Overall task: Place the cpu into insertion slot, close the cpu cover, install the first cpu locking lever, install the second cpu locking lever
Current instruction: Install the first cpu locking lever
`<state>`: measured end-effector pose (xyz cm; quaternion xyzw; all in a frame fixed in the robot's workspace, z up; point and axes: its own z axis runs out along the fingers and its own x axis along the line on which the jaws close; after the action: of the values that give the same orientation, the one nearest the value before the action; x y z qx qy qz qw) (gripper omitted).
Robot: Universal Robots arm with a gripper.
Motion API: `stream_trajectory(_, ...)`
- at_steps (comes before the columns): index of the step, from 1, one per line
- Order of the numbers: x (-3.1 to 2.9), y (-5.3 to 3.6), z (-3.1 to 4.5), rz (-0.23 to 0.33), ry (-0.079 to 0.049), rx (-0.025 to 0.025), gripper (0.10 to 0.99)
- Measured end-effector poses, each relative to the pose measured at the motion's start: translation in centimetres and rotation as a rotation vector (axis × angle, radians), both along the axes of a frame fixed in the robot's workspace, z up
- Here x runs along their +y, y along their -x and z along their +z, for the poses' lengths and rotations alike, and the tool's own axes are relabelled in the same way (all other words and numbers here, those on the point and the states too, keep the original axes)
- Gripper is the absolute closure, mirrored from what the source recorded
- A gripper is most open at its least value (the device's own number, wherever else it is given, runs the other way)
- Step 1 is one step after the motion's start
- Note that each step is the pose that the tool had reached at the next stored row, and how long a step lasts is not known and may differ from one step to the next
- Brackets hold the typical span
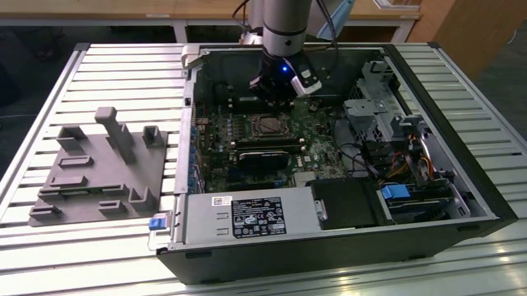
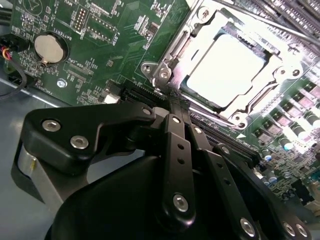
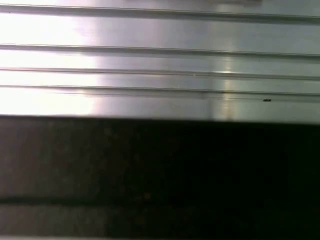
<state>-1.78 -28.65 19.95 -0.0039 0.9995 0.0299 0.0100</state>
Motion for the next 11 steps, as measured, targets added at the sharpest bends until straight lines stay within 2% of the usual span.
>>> stream_trajectory(8, 0.01, 0.0, 0.11, 0.0, 0.003, -0.0002, 0.969)
stream_trajectory(11, 0.01, 0.0, 0.09, 0.0, 0.008, -0.0001, 0.969)
